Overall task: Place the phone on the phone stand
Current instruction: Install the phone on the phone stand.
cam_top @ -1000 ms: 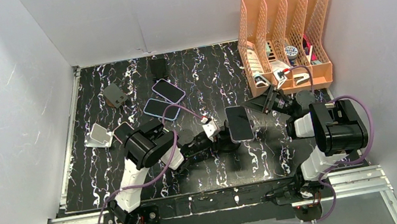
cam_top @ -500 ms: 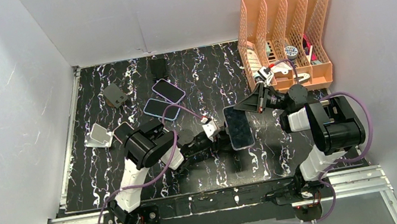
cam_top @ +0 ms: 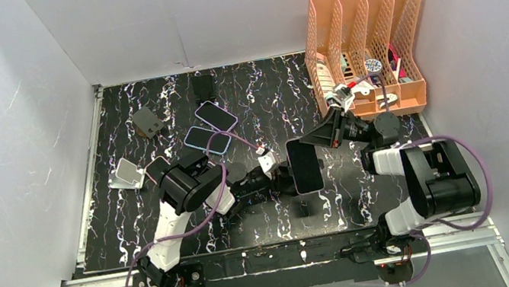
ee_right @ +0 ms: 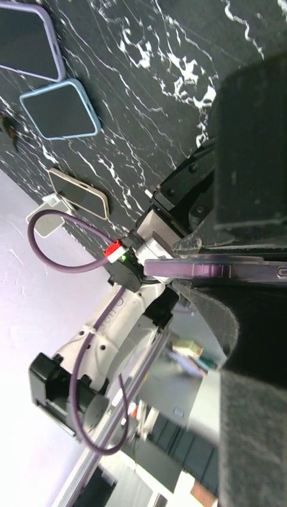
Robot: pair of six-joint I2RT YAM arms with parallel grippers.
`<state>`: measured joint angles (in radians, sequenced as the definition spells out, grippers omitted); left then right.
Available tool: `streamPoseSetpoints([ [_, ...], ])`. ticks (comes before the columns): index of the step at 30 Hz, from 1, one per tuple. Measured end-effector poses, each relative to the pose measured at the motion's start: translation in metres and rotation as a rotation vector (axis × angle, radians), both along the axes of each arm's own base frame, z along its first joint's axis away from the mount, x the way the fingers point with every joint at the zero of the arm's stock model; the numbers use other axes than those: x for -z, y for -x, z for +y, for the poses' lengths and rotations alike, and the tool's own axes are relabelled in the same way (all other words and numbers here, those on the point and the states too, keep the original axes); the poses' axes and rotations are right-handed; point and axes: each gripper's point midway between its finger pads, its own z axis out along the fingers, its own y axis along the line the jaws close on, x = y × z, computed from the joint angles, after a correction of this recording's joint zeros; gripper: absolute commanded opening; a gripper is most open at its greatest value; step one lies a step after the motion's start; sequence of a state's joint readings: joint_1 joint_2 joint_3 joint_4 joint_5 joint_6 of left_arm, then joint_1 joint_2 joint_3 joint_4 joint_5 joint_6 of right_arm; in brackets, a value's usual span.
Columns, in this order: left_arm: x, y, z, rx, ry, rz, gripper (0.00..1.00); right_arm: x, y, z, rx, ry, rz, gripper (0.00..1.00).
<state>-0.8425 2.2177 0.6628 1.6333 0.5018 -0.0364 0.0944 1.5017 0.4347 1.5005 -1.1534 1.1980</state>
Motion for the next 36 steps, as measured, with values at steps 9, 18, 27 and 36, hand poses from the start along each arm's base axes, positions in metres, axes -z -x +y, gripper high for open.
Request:
streamPoseSetpoints([
  [9, -0.001, -0.001, -0.001, 0.033, 0.01, 0.01, 0.0, -0.012, 0.022, -0.006, 0.121, 0.025, -0.317, 0.29],
  [18, -0.002, -0.001, -0.001, 0.034, 0.013, 0.015, 0.0, -0.04, 0.017, -0.014, 0.254, 0.02, -0.515, 0.93],
  [27, -0.008, -0.01, 0.005, -0.012, -0.014, 0.009, 0.0, -0.109, 0.019, -0.044, 0.576, 0.028, -0.79, 0.99],
  [36, -0.014, -0.068, -0.024, -0.041, -0.099, -0.011, 0.0, -0.118, 0.014, -0.057, 0.686, 0.034, -0.786, 0.99],
])
